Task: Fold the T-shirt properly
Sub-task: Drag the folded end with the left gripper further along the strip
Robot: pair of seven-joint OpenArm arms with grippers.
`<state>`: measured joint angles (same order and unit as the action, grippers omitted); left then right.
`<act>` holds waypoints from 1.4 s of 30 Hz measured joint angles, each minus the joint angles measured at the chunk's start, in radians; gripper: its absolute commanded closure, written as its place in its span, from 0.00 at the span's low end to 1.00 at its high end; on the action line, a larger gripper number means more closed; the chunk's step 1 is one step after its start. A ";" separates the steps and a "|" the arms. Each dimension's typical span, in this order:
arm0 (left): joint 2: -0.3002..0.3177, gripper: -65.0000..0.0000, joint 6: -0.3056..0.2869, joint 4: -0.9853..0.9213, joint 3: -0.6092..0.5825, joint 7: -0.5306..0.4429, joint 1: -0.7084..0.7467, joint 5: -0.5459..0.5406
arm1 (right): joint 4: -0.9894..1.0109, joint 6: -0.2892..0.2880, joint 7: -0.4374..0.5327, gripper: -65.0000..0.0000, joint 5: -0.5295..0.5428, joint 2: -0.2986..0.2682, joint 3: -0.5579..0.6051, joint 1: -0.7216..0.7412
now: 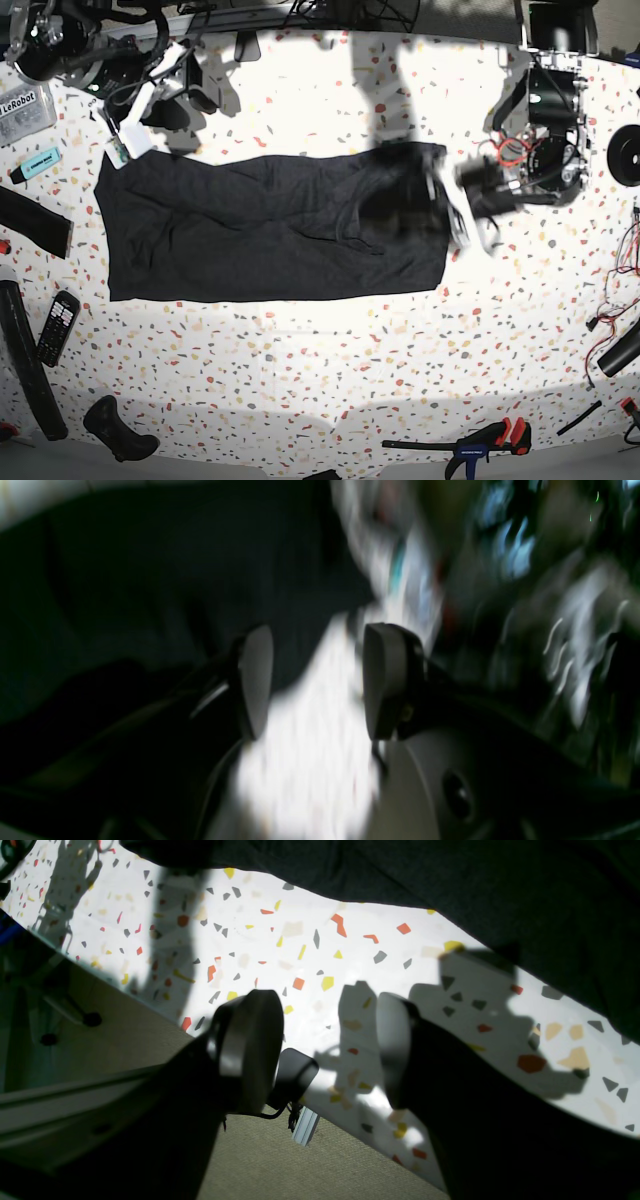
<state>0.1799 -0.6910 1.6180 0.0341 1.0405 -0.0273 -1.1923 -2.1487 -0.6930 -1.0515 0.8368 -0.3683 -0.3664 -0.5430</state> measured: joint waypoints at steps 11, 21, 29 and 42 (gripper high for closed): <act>-0.127 0.57 0.188 0.020 0.002 -0.015 -0.039 0.309 | 0.000 0.000 0.031 0.49 0.000 0.000 0.000 0.000; -0.209 0.57 0.403 -0.023 0.004 -0.089 -0.042 0.501 | 0.000 0.000 0.031 0.49 0.000 0.000 0.000 0.000; -0.216 0.57 0.463 -0.144 0.004 -0.122 -0.093 0.557 | 0.000 0.000 0.030 0.49 0.000 0.000 0.000 0.000; -0.293 0.57 0.463 -0.273 -0.002 -0.099 -0.198 0.557 | 0.000 0.000 0.030 0.49 0.000 0.000 0.000 0.000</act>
<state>-0.1127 -0.2276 1.3453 0.0319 0.9417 -0.2253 -0.6357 -2.1487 -0.6930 -1.0214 0.8368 -0.3683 -0.3664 -0.5430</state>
